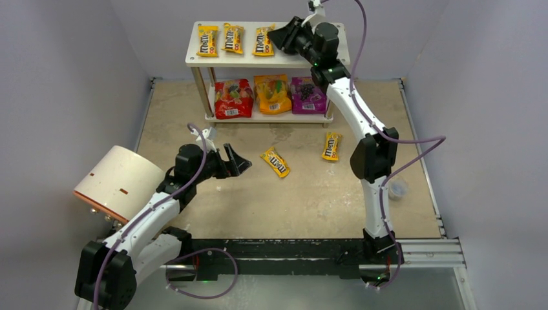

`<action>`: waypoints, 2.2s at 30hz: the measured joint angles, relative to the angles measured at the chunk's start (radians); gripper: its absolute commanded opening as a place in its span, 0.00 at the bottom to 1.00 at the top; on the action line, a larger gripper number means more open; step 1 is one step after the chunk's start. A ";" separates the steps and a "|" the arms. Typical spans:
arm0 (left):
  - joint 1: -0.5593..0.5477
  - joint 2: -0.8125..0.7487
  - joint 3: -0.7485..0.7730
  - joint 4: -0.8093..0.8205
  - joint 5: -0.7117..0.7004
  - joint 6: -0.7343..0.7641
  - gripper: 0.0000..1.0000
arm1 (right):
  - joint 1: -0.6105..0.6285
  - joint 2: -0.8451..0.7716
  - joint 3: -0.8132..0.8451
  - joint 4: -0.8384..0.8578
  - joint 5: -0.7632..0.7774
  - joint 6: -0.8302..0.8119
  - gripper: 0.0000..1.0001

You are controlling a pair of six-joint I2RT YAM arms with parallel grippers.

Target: Place and organize the candy bags onto the shelf

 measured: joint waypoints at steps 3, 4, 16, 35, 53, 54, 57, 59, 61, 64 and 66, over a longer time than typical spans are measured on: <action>0.000 0.000 0.000 0.000 0.000 0.000 0.93 | 0.008 0.018 0.021 0.006 -0.002 0.004 0.28; 0.000 0.000 -0.001 0.000 0.000 0.000 0.93 | 0.011 0.022 0.027 0.008 -0.001 0.004 0.28; 0.000 0.000 -0.003 0.003 0.000 0.000 0.93 | 0.023 0.034 0.043 0.011 -0.002 0.021 0.28; 0.000 -0.001 -0.016 0.003 -0.001 0.000 0.93 | 0.056 -0.077 -0.143 0.090 0.113 0.022 0.33; 0.000 -0.001 -0.018 0.012 -0.001 -0.001 0.92 | 0.086 -0.184 -0.271 0.058 0.080 0.002 0.35; 0.000 -0.001 -0.018 0.012 -0.001 -0.001 0.92 | 0.087 -0.185 -0.271 0.055 0.081 0.001 0.36; 0.000 -0.001 -0.018 0.012 -0.001 -0.001 0.92 | 0.088 -0.188 -0.271 0.050 0.089 -0.005 0.40; 0.000 -0.001 -0.018 0.012 -0.001 -0.001 0.92 | 0.089 -0.195 -0.273 0.037 0.108 -0.015 0.40; 0.000 -0.001 -0.018 0.012 -0.001 -0.001 0.92 | 0.090 -0.213 -0.288 0.023 0.124 -0.026 0.42; 0.000 -0.001 -0.019 0.012 -0.001 -0.001 0.92 | 0.091 -0.259 -0.333 0.001 0.157 -0.047 0.45; 0.000 -0.001 -0.019 0.012 -0.001 -0.001 0.92 | 0.091 -0.291 -0.360 -0.014 0.171 -0.069 0.47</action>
